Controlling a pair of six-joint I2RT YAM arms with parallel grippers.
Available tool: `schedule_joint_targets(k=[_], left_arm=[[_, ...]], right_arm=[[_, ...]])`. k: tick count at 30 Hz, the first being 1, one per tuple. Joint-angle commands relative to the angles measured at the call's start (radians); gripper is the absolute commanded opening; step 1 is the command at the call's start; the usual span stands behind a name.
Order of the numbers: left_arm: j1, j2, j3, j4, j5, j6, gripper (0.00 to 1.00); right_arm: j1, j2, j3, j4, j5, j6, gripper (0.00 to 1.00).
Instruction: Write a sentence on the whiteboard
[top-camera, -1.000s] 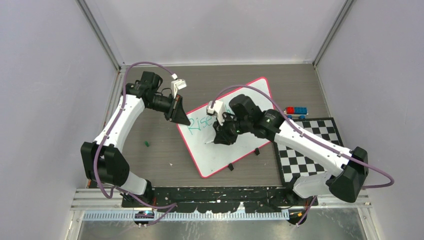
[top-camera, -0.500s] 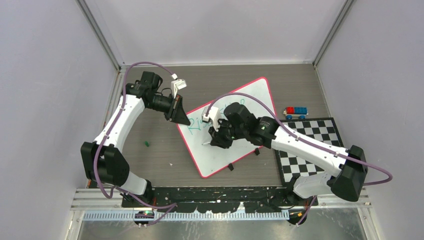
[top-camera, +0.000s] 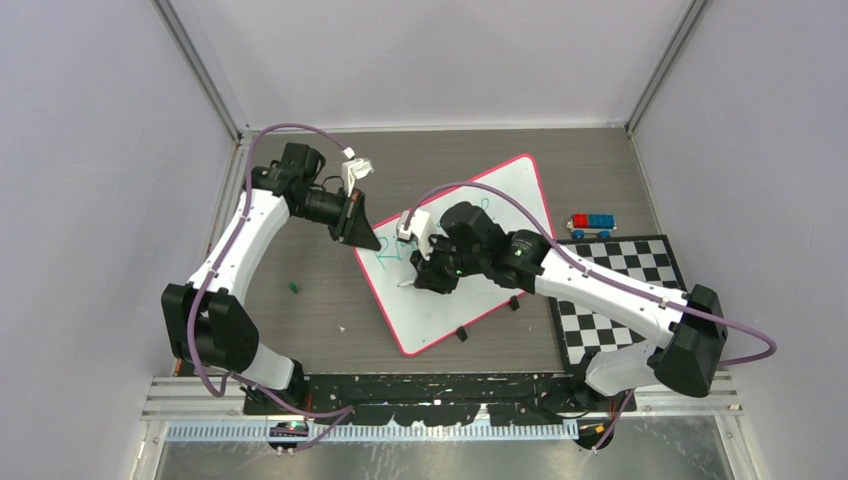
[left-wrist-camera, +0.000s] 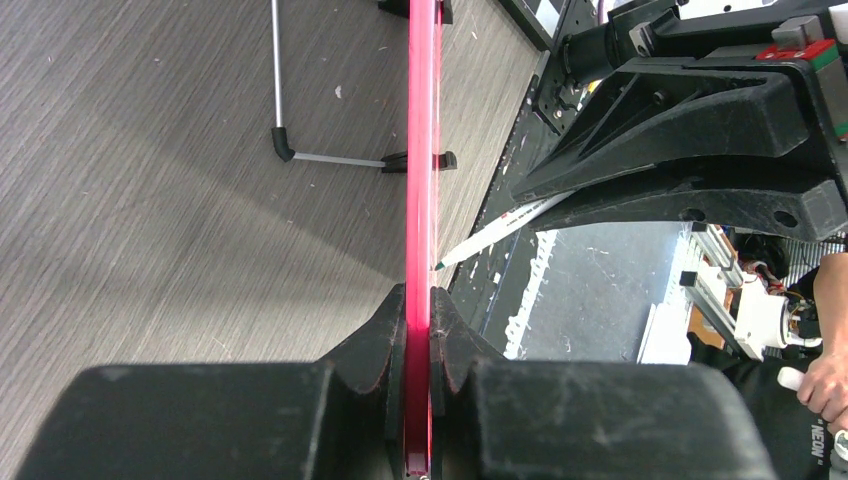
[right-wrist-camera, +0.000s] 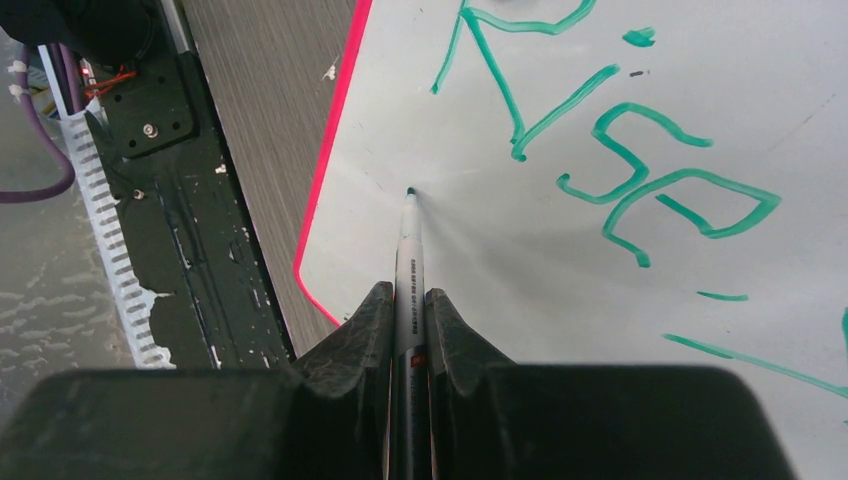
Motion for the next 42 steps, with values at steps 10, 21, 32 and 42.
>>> schedule_joint_targets(k=[10,21,32,42], left_arm=[[-0.020,0.004,-0.026,0.012,-0.025,0.029,0.00],[-0.020,0.003,-0.022,0.008,-0.025,0.031,0.00],[-0.020,0.001,-0.023,0.009,-0.025,0.032,0.00],[-0.020,0.003,-0.023,0.009,-0.024,0.031,0.00]], right_arm=[[0.008,-0.018,-0.012,0.002,0.042,-0.031,0.00],[0.008,-0.010,0.012,-0.025,0.051,-0.064,0.00],[-0.001,-0.002,0.081,-0.037,0.117,-0.075,0.00],[-0.004,0.002,0.078,-0.048,0.098,-0.069,0.00]])
